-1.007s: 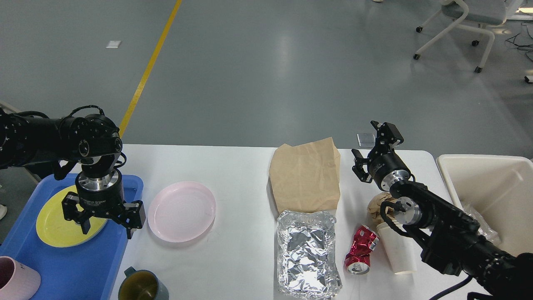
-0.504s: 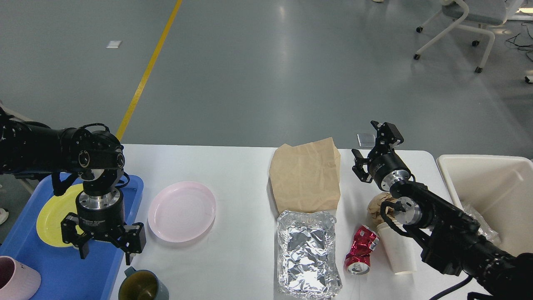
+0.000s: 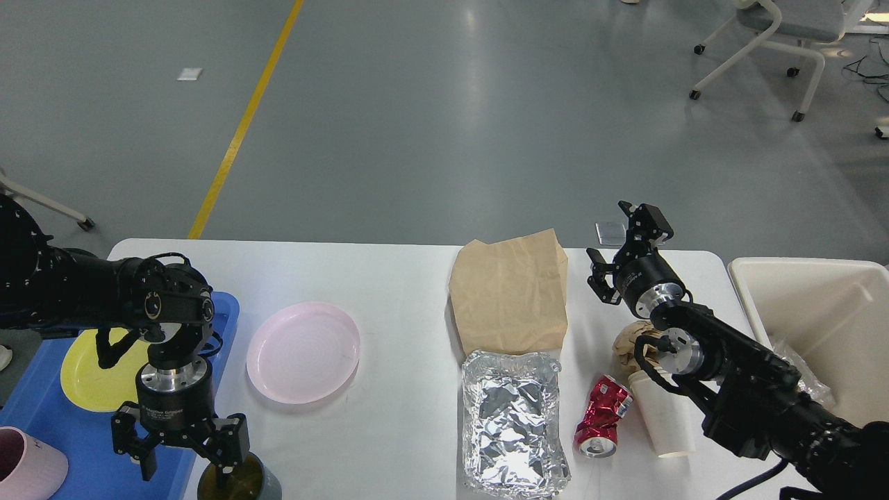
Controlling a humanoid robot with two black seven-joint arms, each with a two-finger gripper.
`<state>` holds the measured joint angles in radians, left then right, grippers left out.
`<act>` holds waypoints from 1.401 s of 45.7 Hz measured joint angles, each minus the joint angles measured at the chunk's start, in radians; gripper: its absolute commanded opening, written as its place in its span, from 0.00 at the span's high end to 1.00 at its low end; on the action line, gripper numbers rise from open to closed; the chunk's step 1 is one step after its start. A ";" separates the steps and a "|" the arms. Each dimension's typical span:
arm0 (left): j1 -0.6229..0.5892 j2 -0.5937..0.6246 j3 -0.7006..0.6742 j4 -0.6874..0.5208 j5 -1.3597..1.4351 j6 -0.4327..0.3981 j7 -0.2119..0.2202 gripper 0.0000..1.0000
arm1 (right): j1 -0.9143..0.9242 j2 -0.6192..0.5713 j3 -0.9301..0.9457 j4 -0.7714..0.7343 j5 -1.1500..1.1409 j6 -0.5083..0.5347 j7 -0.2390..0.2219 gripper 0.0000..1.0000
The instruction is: Tidy desktop
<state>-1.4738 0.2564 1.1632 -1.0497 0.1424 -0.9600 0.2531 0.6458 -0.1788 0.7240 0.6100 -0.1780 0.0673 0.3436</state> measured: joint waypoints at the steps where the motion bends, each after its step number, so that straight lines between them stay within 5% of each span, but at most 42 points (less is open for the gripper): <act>1: 0.006 0.000 -0.002 0.002 0.001 0.000 0.000 0.17 | 0.000 0.000 0.000 0.000 0.000 0.000 0.000 0.00; 24: 0.080 -0.042 -0.045 0.034 -0.004 0.075 0.007 1.00 | 0.000 0.001 0.000 0.000 0.000 0.000 0.000 0.00; 49: -0.009 -0.002 -0.071 0.023 -0.049 0.000 0.005 1.00 | 0.000 0.000 0.000 0.000 0.000 0.000 0.000 0.00; 64: -0.127 0.208 -0.048 0.014 -0.061 0.000 0.008 1.00 | 0.000 0.001 0.000 -0.001 0.000 0.000 0.000 0.00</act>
<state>-1.6012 0.4645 1.1157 -1.0357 0.0809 -0.9603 0.2616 0.6458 -0.1781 0.7240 0.6093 -0.1779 0.0670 0.3436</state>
